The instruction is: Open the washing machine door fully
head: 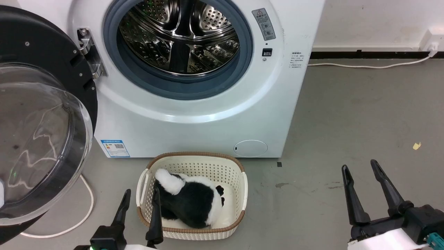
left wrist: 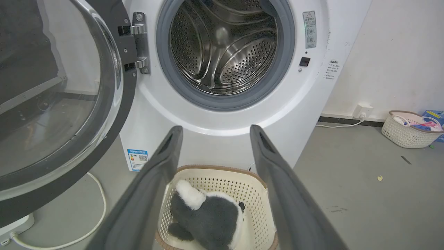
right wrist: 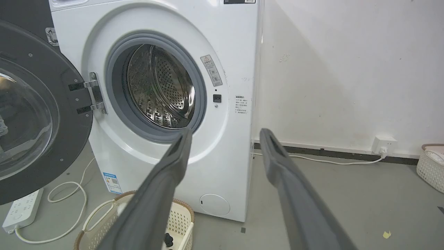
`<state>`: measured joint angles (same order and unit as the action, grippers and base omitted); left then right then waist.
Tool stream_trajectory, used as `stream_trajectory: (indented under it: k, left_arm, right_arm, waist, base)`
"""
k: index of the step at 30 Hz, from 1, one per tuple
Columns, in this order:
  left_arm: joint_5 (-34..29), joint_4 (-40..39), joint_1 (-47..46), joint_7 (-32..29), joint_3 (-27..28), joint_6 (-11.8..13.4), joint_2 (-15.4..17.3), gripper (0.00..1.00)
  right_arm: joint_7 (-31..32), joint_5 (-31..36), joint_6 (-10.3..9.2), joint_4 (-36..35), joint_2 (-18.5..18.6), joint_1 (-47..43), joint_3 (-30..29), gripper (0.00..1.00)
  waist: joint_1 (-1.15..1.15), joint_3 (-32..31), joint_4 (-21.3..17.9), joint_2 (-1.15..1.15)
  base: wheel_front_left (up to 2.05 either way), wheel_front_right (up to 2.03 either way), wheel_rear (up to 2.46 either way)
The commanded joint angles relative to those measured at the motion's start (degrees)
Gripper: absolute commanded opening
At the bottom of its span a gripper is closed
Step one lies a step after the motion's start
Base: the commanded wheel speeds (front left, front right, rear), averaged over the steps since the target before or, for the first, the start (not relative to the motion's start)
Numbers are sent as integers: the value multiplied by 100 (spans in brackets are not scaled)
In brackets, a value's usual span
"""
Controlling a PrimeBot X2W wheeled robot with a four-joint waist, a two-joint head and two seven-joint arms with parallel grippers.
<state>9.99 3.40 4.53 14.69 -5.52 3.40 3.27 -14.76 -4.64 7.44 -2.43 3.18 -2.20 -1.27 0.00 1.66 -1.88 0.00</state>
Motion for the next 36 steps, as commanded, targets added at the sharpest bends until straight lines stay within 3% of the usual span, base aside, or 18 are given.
stream_trajectory:
  k: [1, 19, 20, 36]
  left_arm:
    - [-41, 13, 51, 30, -27, 23, -2, 100]
    - [-45, -18, 49, 30, -29, -7, -20, 100]
    - [-48, -14, -1, -4, -55, -5, -21, 0]
    - [-141, -43, -48, -157, 1, -38, -26, 0]
  right_arm:
    - [-24, -19, 5, 12, -30, -98, 0, 100]
    - [-24, -48, 5, 54, -30, -110, 16, 100]
    - [4, -4, 0, 39, -1, 0, 8, 0]
    - [157, 44, 0, 59, -3, 30, 18, 0]
  waist:
    - [0, -8, 11, 0]
    - [0, -67, 89, 0]
    - [0, -66, 95, 0]
    - [0, -76, 105, 0]
  base:
    - [0, 0, 0]
    - [0, 0, 0]
    - [0, 0, 0]
    - [0, 0, 0]
